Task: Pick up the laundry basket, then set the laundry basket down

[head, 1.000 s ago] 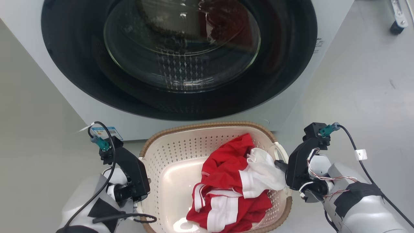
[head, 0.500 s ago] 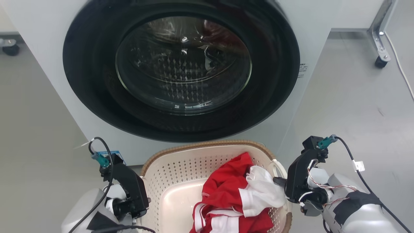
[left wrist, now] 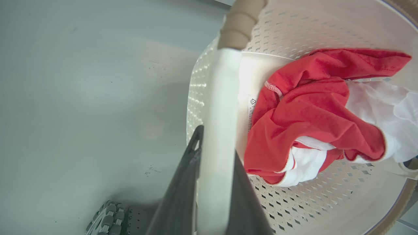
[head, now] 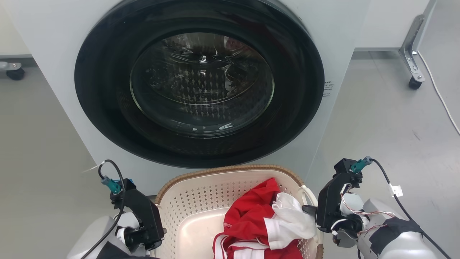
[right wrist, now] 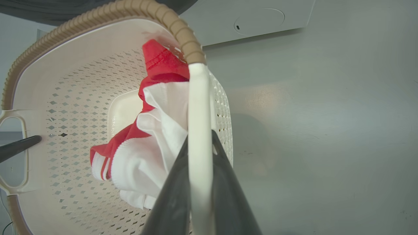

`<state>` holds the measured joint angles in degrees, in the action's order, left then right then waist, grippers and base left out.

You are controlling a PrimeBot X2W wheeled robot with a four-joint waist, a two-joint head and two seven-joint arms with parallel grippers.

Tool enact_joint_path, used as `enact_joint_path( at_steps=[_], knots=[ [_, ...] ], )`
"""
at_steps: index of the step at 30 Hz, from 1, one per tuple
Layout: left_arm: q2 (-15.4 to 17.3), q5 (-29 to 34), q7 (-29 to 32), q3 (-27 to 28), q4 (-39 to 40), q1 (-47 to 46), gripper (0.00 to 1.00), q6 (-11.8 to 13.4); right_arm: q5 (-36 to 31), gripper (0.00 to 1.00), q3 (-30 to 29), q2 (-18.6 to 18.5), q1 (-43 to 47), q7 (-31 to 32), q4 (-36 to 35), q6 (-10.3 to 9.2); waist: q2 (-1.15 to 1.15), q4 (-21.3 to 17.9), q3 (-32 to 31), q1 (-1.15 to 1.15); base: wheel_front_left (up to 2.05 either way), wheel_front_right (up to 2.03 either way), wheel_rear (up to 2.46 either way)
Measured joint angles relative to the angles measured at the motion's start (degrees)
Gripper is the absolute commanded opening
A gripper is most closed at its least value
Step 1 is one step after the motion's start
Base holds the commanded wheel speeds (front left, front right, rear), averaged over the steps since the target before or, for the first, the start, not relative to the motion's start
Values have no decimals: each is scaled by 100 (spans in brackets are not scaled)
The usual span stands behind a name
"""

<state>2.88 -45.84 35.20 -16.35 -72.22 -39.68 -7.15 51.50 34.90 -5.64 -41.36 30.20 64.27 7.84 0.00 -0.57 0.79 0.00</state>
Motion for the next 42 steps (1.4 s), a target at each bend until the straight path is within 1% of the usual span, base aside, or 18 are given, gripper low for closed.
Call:
enact_joint_path(
  at_steps=[33,42],
  knots=[
    [69,-100,-12,-93,68,61,0,0,212,0,209,-1,24,0,-42,0,1,3,9,0,0,0,0],
    [105,-98,-355,-129,159,96,0,-2,244,0,278,-24,15,-123,-162,0,1,-13,213,0,0,0,0]
  ],
)
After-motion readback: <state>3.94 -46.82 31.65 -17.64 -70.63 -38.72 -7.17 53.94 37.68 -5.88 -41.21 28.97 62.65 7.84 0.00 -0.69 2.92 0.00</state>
